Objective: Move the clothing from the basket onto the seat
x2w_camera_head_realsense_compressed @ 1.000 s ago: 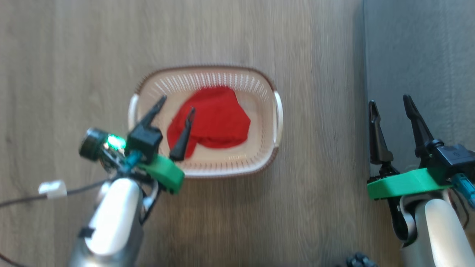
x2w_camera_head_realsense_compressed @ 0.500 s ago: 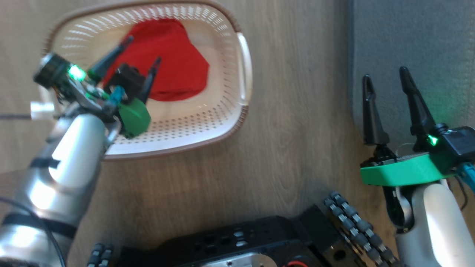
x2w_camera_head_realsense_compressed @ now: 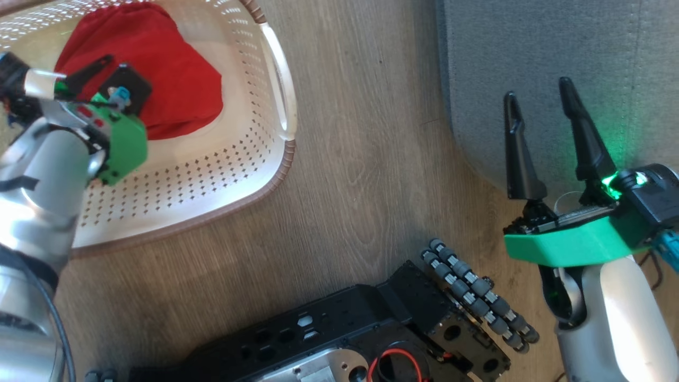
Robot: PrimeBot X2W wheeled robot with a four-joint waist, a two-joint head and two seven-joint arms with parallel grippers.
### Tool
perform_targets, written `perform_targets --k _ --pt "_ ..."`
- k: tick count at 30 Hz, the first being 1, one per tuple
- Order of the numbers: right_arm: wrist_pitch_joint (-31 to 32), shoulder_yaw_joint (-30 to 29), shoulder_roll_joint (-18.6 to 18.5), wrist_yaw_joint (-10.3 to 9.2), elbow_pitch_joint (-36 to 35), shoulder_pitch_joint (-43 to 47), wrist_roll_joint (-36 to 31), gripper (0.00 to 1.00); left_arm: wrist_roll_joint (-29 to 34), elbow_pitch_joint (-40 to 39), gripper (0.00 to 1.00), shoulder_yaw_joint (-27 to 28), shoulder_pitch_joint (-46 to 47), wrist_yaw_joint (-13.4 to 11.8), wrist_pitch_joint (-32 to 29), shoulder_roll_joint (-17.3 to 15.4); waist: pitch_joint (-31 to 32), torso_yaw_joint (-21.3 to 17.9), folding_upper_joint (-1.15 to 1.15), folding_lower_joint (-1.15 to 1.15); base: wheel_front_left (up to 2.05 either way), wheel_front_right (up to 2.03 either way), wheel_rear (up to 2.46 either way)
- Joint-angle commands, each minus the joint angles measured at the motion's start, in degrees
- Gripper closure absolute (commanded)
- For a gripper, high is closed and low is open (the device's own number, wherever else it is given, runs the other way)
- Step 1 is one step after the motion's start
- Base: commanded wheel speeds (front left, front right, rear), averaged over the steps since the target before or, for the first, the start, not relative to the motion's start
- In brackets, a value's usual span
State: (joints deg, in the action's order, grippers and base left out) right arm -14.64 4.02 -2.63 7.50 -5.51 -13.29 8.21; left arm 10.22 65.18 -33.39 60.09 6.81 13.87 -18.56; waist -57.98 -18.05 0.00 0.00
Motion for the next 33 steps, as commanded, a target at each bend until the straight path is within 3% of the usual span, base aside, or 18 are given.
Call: perform_targets --k 1,5,15,25,26,27,28,33 --pt "-0.4 1.0 -0.2 -0.01 -1.7 3.9 0.1 0.0 0.4 0.2 0.0 0.7 0.1 -0.6 -0.3 -1.7 -0.1 -0.2 0.0 0.0 0.0 0.0 0.0" --pt "-0.4 1.3 -0.2 -0.01 -2.1 4.8 0.3 0.0 1.2 5.2 0.0 -0.4 3.2 -1.0 -2.4 -1.0 -0.5 -0.4 0.0 0.0 0.0 0.0 0.0" --pt "-0.4 1.6 -0.2 -0.01 -3.1 5.2 -1.2 0.0 0.1 8.3 0.0 -3.5 5.7 0.6 -6.7 0.8 -1.6 0.1 0.0 0.0 0.0 0.0 0.0" --pt "-0.4 2.4 -0.2 -0.01 -3.5 5.6 -2.5 0.0 -9.5 8.8 0.0 -12.1 2.2 0.7 -15.5 1.3 -1.4 0.5 0.0 0.0 0.0 0.0 0.0" --pt "-0.4 2.3 -0.2 -0.01 -3.5 5.6 -2.5 0.0 -10.7 8.8 0.36 -13.0 2.1 0.7 -16.3 1.2 -1.4 0.6 0.0 0.0 0.0 0.0 0.0" --pt "-0.4 2.3 -0.2 -0.01 -3.5 5.5 -2.5 0.0 -11.8 8.8 0.86 -13.9 2.2 0.7 -16.7 1.1 -1.4 0.6 0.0 0.0 0.0 0.0 0.0" --pt "-0.4 2.3 -0.2 -0.01 -3.6 5.4 -2.5 0.0 -12.7 8.8 1.0 -14.7 2.5 0.7 -16.8 0.8 -1.5 0.7 0.0 0.0 0.0 0.0 0.0" --pt "-0.4 2.4 -0.2 -0.01 -3.4 4.8 -2.6 0.0 -16.8 8.8 1.0 -18.1 3.6 0.7 -16.9 -0.3 -1.5 1.0 0.0 0.0 0.0 0.0 0.0"
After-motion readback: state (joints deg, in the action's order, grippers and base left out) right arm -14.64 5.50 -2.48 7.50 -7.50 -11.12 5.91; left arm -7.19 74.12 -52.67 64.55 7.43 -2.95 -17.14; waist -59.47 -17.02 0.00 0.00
